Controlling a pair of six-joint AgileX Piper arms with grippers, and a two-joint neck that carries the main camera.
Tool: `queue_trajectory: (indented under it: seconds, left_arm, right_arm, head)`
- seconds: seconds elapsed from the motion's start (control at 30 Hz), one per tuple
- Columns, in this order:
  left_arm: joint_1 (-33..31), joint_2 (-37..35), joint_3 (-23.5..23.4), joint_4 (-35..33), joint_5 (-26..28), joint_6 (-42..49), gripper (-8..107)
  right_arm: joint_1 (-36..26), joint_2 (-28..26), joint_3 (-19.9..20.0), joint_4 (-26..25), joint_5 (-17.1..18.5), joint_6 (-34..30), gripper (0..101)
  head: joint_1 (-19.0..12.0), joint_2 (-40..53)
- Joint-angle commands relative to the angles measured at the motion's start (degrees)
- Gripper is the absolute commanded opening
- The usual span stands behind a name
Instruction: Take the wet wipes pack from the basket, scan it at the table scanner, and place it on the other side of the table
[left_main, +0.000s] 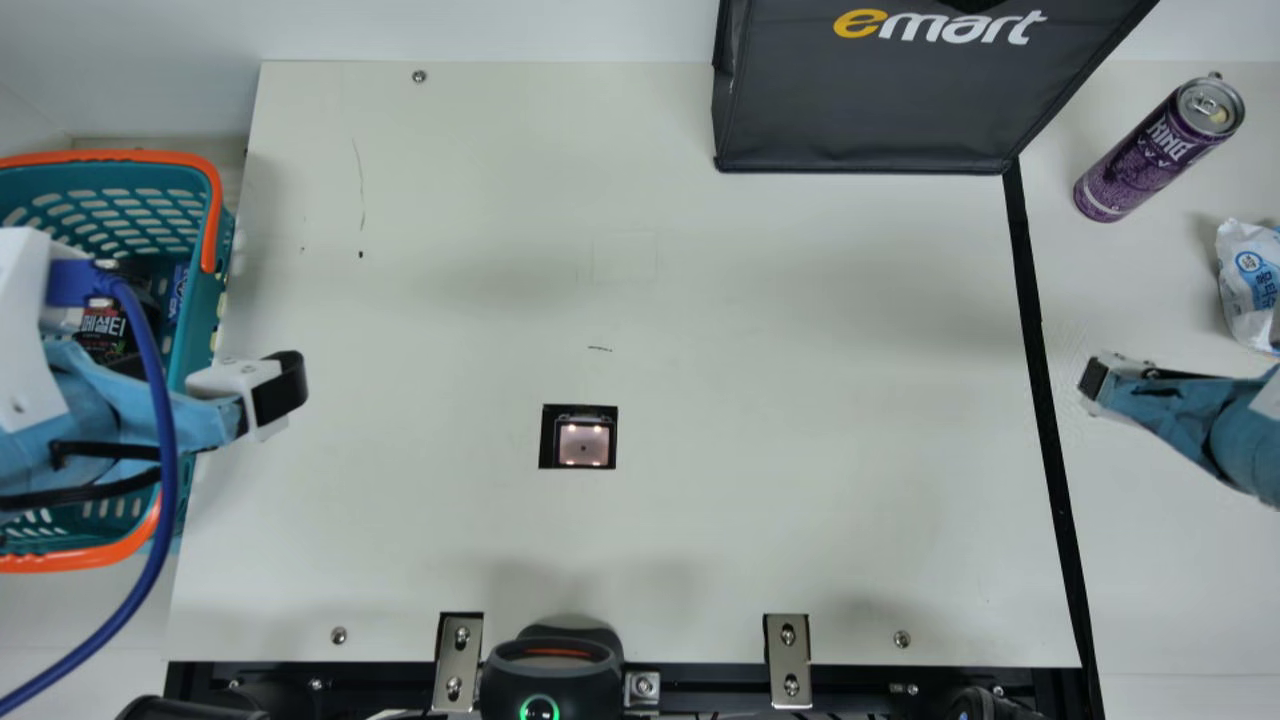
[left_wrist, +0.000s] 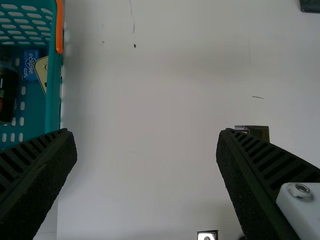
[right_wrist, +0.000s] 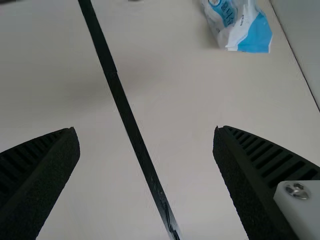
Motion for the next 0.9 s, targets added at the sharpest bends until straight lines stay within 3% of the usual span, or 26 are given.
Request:
queue_trajectory:
  seconds: [0.0,0.37,0.7,0.87]
  left_arm:
    - [1.1,-2.0,-1.0,0.4,-0.1,1.0,90]
    - [7.0,-12.5,-6.3,2.8,-0.6,6.5,90]
    - [7.0,-12.8,-6.4,2.7,-0.4,6.5,90]
    - [7.0,-12.8,-6.4,2.7,-0.4,6.5,90]
  right_arm:
    - [1.9,-0.7,-1.5,0.4,1.4,-0.6,95]
    - [12.9,-8.2,-9.3,2.3,7.9,-1.7,95]
    - [22.8,-15.0,-16.3,4.1,13.8,-2.7,95]
    - [22.8,-15.3,-16.4,4.1,14.3,-2.7,95]
  head:
    - [-1.7,0.1]
    - [-1.7,0.1]
    - [-1.7,0.1]
    - [-1.7,0.1]
